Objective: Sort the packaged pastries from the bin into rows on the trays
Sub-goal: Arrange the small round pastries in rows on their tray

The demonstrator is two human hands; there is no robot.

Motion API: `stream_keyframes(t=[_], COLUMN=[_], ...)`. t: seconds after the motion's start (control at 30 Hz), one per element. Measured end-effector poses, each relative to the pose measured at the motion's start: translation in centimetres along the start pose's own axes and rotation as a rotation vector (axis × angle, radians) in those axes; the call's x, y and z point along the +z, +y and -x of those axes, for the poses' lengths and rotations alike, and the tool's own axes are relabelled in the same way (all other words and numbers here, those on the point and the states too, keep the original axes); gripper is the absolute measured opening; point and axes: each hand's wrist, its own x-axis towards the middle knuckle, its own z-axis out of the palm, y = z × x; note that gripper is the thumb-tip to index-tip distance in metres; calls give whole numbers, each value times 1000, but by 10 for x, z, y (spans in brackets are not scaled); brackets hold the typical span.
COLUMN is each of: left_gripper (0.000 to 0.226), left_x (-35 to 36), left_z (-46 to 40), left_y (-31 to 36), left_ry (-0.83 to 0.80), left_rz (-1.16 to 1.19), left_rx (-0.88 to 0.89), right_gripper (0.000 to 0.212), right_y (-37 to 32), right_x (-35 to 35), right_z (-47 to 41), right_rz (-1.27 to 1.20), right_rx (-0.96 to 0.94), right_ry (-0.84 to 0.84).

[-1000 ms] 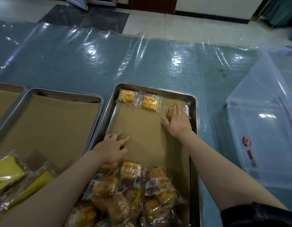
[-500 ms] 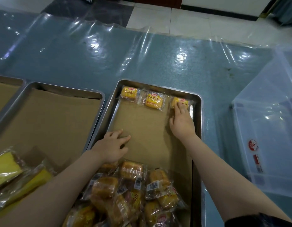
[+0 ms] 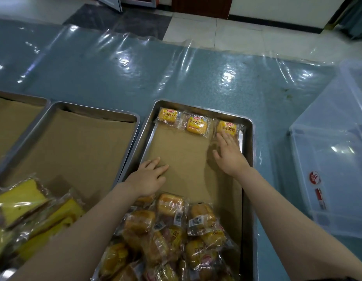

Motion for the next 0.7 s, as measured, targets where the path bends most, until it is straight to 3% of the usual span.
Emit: stream_keyframes(t=[0.17,0.37,0.53,0.7], left_gripper=[51,47,58,77], left_x=[-2,6,28,52], left_z=[8,45,75,82], left_y=[2,27,66,92], left_ry=[21,80,-53,-43], left_rz=[40,122,122,-117], left_rx=[32,175,337,474], right_gripper=[52,37,35,37], right_y=[-25,-29,-21,-14], right_x=[2,3,1,5], right_z=[53,109,138,165], right_rz=[-210,-394,-462,-494], right_rx=[-73,-15,117,154], right_ry=[-168,-333,-280,-219])
